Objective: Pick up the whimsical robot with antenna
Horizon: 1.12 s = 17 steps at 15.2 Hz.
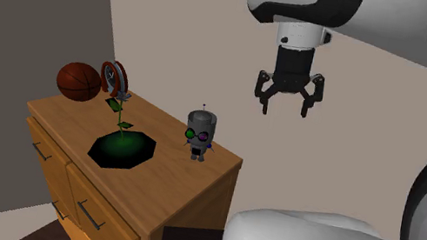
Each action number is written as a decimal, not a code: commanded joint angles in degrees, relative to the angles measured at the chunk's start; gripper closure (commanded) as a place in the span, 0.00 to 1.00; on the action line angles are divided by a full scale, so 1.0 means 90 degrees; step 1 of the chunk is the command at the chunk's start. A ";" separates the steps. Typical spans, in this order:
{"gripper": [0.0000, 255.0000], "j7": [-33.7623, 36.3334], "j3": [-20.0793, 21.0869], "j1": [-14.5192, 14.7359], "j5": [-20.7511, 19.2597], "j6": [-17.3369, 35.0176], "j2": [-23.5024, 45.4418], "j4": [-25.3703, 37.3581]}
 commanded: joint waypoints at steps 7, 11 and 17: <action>0.00 0.0432 0.0288 0.0111 0.0240 0.0999 0.1232 0.0264; 0.00 0.0697 0.0469 0.0166 0.0333 0.1569 0.2120 0.0609; 0.00 0.1082 0.0717 0.0229 0.0362 0.2235 0.3504 0.1372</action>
